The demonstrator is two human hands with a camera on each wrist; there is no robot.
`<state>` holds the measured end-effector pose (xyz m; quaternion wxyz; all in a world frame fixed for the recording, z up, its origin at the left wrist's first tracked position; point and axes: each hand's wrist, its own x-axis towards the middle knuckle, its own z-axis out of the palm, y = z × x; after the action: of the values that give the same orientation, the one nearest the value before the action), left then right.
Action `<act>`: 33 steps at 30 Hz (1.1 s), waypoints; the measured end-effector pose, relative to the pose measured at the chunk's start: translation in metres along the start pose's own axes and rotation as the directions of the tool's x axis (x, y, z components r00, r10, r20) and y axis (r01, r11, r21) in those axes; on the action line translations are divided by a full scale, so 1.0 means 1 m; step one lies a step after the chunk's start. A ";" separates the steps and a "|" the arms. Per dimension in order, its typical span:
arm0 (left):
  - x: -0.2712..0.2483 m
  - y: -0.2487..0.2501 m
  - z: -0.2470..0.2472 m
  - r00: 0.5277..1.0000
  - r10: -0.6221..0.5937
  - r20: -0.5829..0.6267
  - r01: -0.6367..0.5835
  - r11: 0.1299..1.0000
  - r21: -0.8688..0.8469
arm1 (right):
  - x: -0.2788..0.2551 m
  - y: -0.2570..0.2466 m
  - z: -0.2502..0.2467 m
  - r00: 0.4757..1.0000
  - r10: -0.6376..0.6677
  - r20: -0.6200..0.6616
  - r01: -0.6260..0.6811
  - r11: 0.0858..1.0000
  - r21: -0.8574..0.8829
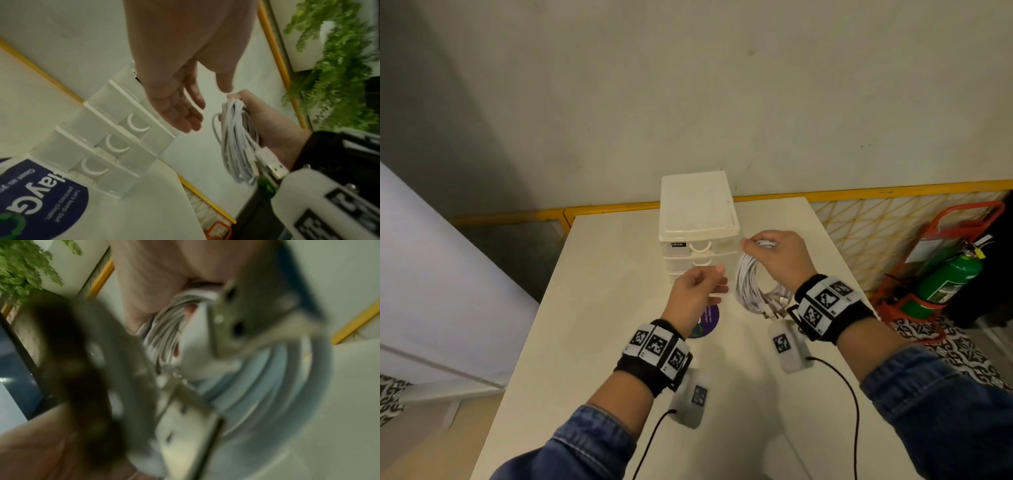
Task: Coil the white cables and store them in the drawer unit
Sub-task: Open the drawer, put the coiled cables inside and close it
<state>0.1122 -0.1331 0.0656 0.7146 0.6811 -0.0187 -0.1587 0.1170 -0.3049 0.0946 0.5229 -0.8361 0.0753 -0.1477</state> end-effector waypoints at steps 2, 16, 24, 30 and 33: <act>0.020 -0.004 -0.004 0.987 -0.103 -0.120 0.095 0.993 -0.073 | 0.018 0.005 -0.009 0.998 -0.004 0.067 0.009 0.996 -0.084; 0.089 -0.036 0.010 0.838 -0.434 -0.331 0.289 0.867 -0.406 | 0.092 0.019 -0.014 0.932 0.011 0.361 0.153 0.894 -0.422; 0.094 -0.044 0.011 0.821 -0.395 -0.411 0.175 0.861 -0.478 | 0.095 0.024 -0.001 0.906 0.111 0.408 0.064 0.918 -0.391; 0.093 -0.044 0.008 0.823 -0.362 -0.438 0.133 0.872 -0.471 | 0.097 0.018 0.000 0.861 0.209 0.463 -0.025 0.928 -0.372; 0.092 -0.044 0.006 0.829 -0.337 -0.446 0.121 0.887 -0.445 | 0.098 0.012 0.002 0.834 0.254 0.490 -0.051 0.919 -0.390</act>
<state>0.1895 -0.1630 0.0052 0.7916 0.5358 0.2878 -0.0590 0.2107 -0.3354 0.0996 0.3705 -0.9166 0.0212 0.1487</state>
